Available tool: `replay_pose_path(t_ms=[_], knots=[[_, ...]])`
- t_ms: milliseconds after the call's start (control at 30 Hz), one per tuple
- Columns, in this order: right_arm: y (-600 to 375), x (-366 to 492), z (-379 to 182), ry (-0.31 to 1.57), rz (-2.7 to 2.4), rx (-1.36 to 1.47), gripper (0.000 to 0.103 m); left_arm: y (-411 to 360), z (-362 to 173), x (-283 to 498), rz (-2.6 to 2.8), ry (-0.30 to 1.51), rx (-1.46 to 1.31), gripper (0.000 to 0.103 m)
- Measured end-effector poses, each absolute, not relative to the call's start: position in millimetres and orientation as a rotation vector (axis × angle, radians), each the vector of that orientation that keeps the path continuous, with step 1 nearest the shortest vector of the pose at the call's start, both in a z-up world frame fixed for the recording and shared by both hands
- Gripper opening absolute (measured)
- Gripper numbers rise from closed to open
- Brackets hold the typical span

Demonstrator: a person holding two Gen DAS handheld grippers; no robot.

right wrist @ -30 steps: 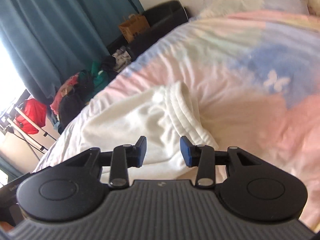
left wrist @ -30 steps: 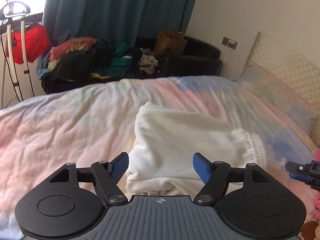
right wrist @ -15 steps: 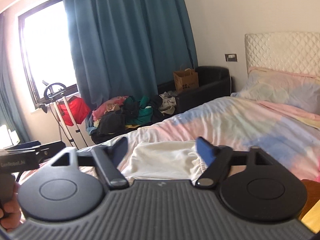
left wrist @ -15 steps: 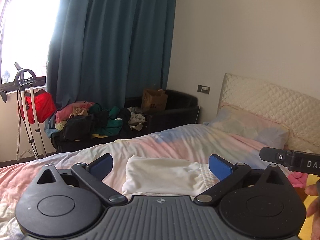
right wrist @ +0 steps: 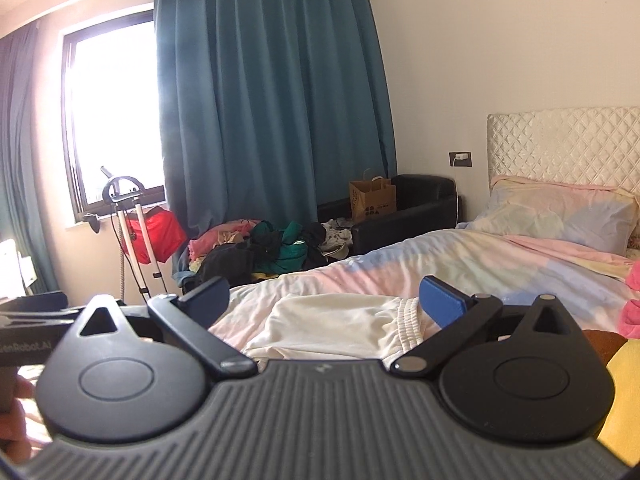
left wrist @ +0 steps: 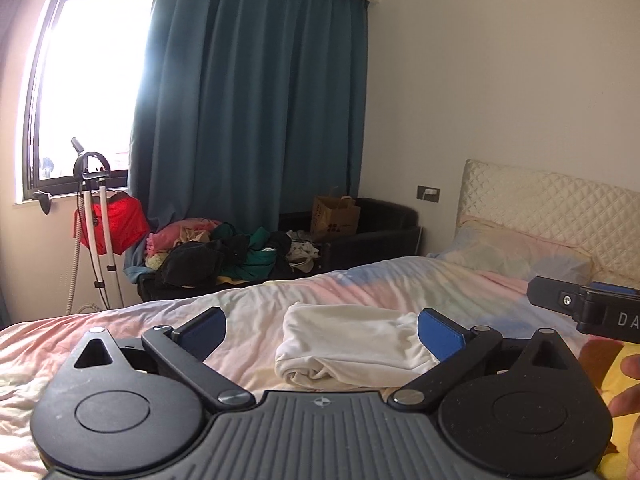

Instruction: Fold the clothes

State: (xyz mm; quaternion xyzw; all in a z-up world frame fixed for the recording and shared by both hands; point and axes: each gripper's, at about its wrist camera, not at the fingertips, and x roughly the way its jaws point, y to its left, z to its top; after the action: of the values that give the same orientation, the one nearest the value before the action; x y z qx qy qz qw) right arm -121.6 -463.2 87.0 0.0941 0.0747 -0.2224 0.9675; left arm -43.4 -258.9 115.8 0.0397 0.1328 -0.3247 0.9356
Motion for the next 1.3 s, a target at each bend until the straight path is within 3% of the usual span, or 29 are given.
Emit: replay_pose_path(t_ms=[600,1300], knots=[[-440.5,-101.7,-16.5,0.172,-0.464,0.208,0.103,-236.7,34.0,-35.2,-0.559,0.265,0.054,0.103],[-431.6,-88.1,-40.2,0.203,-0.506,0.138,0.103,-240.2,-1.0,-25.8,-0.549,0.287,0.088,0.103]])
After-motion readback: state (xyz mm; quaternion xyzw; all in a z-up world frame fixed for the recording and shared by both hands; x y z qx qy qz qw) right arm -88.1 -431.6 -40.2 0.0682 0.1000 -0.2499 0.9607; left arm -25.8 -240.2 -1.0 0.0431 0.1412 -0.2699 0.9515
